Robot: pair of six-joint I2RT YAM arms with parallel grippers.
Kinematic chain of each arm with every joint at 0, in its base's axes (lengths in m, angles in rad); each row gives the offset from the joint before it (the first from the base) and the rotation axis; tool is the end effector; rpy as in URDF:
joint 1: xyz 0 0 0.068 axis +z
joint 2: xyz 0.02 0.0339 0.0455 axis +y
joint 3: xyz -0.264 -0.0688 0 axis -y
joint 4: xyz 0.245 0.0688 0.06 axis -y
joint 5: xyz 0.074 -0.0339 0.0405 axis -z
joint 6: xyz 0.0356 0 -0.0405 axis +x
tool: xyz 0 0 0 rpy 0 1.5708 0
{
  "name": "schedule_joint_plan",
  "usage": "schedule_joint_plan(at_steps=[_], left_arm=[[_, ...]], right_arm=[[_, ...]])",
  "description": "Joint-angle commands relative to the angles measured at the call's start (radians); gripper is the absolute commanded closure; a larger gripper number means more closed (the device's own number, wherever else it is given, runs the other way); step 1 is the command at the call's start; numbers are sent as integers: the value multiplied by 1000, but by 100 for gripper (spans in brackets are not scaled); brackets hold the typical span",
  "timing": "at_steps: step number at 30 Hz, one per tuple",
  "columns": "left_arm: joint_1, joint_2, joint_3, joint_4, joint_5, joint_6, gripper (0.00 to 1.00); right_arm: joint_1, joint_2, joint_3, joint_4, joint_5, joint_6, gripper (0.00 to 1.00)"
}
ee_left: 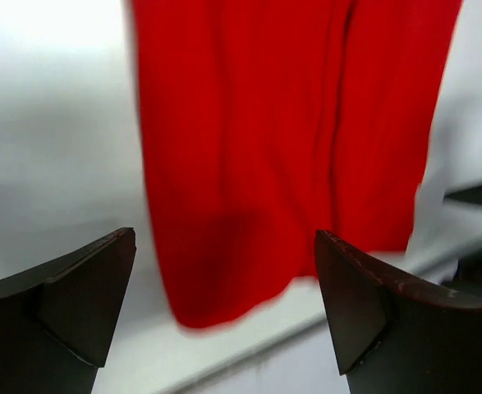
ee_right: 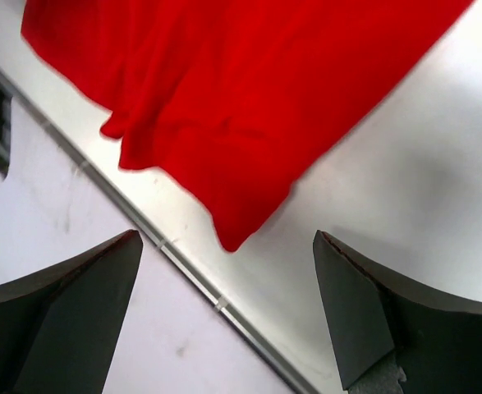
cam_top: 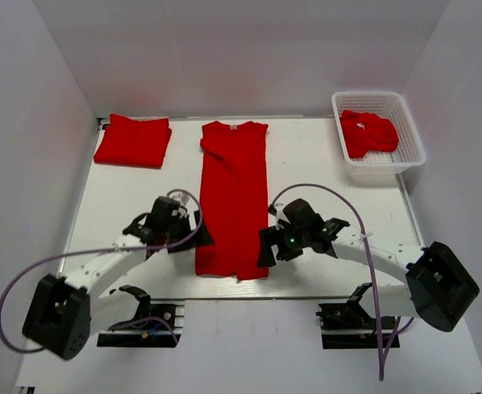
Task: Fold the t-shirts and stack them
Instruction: Grab the bottom of the folded rectangular tshirt with both arms
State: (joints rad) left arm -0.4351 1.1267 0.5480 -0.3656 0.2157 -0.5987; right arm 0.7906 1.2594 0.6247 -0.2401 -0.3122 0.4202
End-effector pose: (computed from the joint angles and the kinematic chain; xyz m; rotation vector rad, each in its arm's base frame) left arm 0.1857 -0.0947 0.1800 -0.1226 2.6205 -0.6665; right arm 0.1619 0.1791 0.1851 -0.6258 2.5326 0.8747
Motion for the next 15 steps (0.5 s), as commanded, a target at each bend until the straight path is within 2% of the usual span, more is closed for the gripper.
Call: schedule_joint_plan(at_steps=[1, 3, 6, 13, 15], left_arm=[[-23, -178, -58, -104, 85, -73, 0], [-33, -218, -108, -169, 74, -82, 0], [-42, -271, -166, -170, 74, -95, 0], [-51, -203, -200, -124, 73, -95, 0], [-51, -180, -220, -76, 83, -85, 4]], right_arm=[[2, 18, -14, -1, -126, 22, 10], [4, 28, -40, 15, -180, 26, 10], [1, 46, -75, 73, -199, 44, 10], [4, 100, -105, 179, -212, 97, 12], [4, 115, -99, 180, -200, 97, 12]])
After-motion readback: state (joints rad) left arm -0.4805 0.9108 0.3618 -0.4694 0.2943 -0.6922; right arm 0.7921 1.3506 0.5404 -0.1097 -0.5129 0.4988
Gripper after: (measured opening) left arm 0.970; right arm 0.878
